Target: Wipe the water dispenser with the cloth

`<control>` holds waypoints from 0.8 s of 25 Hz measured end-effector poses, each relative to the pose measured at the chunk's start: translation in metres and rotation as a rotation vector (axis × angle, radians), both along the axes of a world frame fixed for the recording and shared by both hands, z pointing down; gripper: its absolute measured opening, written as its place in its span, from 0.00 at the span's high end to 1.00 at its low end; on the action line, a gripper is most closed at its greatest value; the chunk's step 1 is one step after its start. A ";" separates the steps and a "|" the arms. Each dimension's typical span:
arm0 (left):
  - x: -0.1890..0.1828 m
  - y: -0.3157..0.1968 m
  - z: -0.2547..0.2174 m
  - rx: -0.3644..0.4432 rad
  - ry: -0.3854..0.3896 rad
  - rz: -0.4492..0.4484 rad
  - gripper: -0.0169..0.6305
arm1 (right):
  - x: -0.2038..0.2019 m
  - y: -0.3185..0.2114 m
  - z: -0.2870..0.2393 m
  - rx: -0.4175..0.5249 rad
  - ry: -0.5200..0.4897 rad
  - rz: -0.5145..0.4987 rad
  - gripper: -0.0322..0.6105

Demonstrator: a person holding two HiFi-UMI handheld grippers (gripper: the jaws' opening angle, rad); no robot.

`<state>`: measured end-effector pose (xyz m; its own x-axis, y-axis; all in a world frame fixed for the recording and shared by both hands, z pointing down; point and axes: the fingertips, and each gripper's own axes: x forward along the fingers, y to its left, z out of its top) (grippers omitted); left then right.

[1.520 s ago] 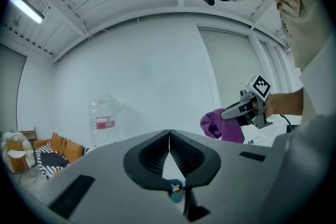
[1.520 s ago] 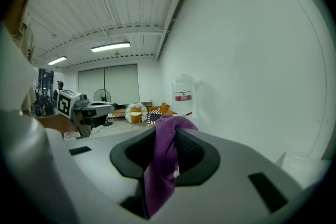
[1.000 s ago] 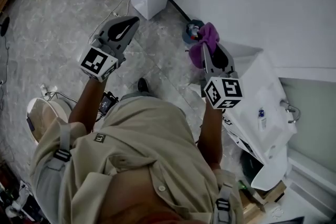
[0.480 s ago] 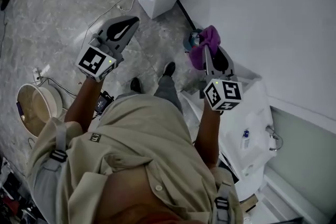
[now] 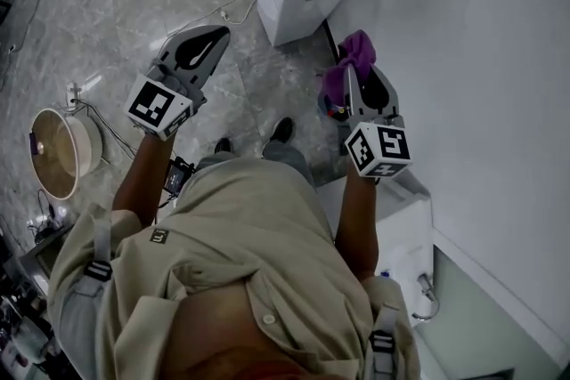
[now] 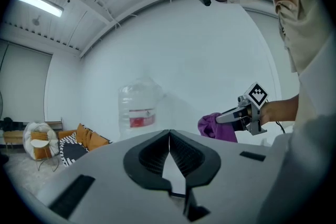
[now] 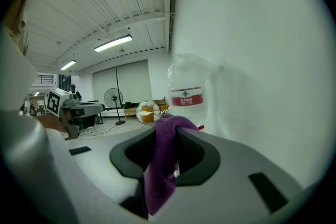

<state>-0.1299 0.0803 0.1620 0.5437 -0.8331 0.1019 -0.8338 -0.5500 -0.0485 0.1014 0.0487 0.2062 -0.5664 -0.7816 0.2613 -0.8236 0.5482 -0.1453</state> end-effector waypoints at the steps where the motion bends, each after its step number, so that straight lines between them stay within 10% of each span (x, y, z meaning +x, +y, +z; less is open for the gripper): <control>1: 0.006 -0.006 0.000 -0.003 -0.002 -0.015 0.95 | 0.004 -0.011 0.001 -0.003 -0.010 -0.015 0.79; 20: 0.031 -0.103 0.063 -0.122 -0.039 -0.121 0.95 | 0.014 -0.157 0.086 -0.026 -0.033 -0.073 0.79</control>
